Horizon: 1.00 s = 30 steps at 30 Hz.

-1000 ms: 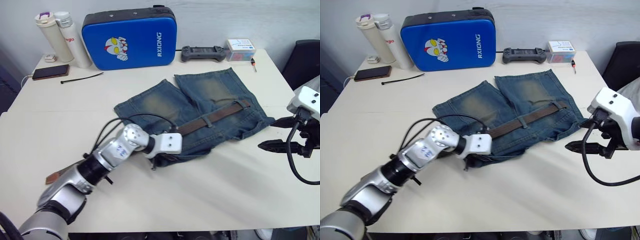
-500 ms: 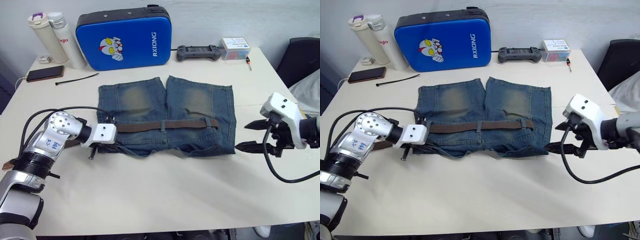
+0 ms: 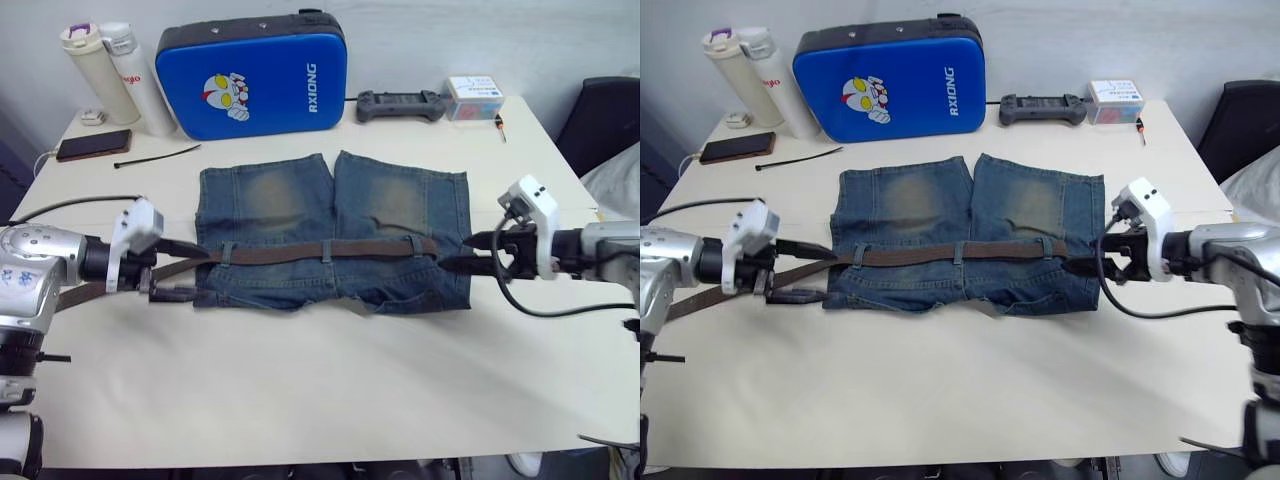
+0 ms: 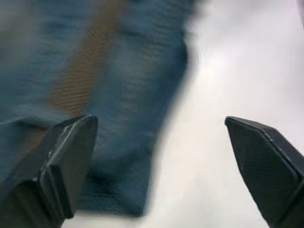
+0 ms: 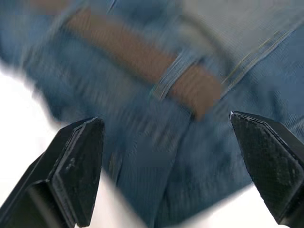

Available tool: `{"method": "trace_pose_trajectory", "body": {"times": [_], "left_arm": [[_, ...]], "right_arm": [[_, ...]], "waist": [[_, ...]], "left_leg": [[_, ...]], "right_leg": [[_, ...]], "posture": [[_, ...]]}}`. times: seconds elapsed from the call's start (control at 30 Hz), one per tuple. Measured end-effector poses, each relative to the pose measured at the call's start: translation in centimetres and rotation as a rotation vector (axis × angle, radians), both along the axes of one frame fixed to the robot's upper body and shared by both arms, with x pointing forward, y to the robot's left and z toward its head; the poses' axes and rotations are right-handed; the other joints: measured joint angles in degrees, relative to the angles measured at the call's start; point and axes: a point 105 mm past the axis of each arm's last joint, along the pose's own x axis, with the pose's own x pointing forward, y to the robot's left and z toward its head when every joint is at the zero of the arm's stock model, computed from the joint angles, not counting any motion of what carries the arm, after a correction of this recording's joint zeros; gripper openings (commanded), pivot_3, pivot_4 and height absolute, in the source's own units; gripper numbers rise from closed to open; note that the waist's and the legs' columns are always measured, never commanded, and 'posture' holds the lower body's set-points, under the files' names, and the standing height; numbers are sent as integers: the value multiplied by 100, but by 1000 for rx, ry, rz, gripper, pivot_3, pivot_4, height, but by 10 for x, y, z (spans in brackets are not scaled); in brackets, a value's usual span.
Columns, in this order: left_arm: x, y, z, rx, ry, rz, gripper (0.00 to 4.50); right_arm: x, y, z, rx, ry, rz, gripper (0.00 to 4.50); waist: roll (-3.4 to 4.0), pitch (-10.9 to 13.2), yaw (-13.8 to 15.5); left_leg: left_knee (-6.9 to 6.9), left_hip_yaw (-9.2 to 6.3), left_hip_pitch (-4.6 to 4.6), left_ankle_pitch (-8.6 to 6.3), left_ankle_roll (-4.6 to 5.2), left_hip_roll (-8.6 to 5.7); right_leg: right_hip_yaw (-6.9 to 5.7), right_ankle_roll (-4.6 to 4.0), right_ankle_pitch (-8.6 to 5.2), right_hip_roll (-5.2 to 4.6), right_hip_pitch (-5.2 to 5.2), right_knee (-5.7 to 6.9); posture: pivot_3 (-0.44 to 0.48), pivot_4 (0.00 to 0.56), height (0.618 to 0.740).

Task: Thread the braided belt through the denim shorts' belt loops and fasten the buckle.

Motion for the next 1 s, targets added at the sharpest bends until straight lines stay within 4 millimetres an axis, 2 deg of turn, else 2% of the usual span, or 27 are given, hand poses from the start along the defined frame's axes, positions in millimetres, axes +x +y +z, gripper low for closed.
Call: {"method": "trace_pose_trajectory", "body": {"times": [0.07,0.17,0.2,0.23,0.4,0.8,0.9,0.93,0.97,1.0], "left_arm": [[6,2,-4,-70,60,83,4459],[10,-12,-17,-169,164,115,4459],[13,-16,-19,-179,181,127,4459],[16,-17,-22,-177,191,139,4459],[15,-22,-44,-112,277,145,4459],[18,-33,-42,-116,297,88,4459],[20,-31,-40,-133,302,97,4500],[21,-30,-38,-141,299,101,3962],[21,-29,-36,-151,295,105,3745],[22,-28,-34,-161,290,109,3338]], "right_arm": [[8,5,-6,52,36,-24,4500],[20,9,-14,134,88,-67,4500],[24,9,-14,164,102,-79,4500],[26,9,-14,183,115,-89,4500],[28,9,-23,263,201,-94,4500],[37,34,-32,445,323,-37,4500],[40,34,-32,456,322,-40,3696],[42,34,-31,460,312,-40,3297],[43,33,-31,467,305,-37,2835],[43,33,-29,475,293,-27,2317]], "waist": [[0,0,-14],[0,0,-20],[0,0,-23],[0,0,-22],[0,0,-31],[0,-1,-24],[0,-1,-26],[0,-1,-27],[0,-1,-28],[0,-1,-28]], "left_leg": [[-3,2,-8,1,-1,0],[9,3,-33,11,-20,-1],[32,3,-76,12,-22,-1],[52,5,-104,13,-25,-2],[59,10,-102,14,-27,-3],[63,12,-100,15,-30,-4],[63,13,-100,15,-30,-5],[63,12,-100,15,-30,-5],[63,12,-100,15,-30,-5],[63,12,-100,15,-30,-5]], "right_leg": [[1,1,1,1,-8,22],[0,3,2,0,-30,24],[-1,7,4,0,-71,42],[0,8,4,0,-100,62],[2,7,4,0,-102,71],[3,8,4,-1,-102,80],[4,8,4,-2,-102,80],[3,8,4,-2,-102,81],[3,8,4,-2,-103,80],[3,8,4,-2,-103,82]], "posture": [[0,150,740],[0,150,740],[0,150,740],[0,150,740],[0,150,740],[0,150,740],[0,150,740],[0,150,740],[0,150,740],[0,150,740]]}}
